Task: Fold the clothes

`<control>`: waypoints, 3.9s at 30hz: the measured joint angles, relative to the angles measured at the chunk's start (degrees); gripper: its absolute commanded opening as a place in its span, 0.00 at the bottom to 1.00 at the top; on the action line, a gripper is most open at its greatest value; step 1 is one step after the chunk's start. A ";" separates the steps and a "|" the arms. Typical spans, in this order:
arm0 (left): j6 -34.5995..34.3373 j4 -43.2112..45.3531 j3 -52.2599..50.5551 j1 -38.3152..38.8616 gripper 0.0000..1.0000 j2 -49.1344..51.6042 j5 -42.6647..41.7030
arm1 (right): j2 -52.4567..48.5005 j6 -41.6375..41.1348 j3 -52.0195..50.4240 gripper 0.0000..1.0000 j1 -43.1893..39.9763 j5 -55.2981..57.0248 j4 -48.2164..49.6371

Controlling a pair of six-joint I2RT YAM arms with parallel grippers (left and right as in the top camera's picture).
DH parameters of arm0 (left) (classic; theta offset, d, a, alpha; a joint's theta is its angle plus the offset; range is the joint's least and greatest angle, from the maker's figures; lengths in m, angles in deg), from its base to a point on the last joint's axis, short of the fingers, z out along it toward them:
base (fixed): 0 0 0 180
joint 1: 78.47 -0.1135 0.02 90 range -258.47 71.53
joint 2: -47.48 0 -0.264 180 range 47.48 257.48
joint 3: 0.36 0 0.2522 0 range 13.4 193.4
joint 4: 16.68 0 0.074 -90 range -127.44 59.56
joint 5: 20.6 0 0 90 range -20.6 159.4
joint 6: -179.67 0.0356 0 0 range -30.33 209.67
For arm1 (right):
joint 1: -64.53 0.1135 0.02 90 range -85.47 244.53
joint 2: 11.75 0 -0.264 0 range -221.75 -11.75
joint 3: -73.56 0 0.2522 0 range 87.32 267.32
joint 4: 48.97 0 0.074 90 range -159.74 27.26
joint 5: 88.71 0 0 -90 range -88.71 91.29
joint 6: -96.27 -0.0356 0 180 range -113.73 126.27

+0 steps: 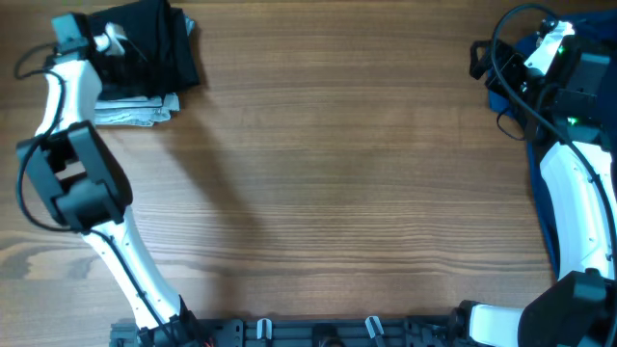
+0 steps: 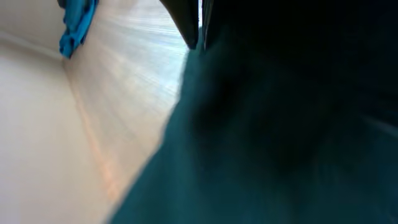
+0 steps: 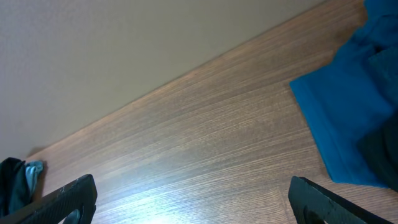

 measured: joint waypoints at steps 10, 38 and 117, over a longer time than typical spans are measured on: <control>1.75 -0.26 0.00 1.42 0.04 3.91 -4.04 | 0.00 0.00 0.00 1.00 0.00 0.00 0.00; -2.29 -3.61 -3.41 -20.06 0.04 -1.36 3.21 | 0.00 0.00 0.00 1.00 0.00 0.00 0.00; 0.66 -0.33 -9.84 5.88 0.45 -15.43 46.05 | -0.15 0.00 0.00 1.00 0.00 0.00 0.00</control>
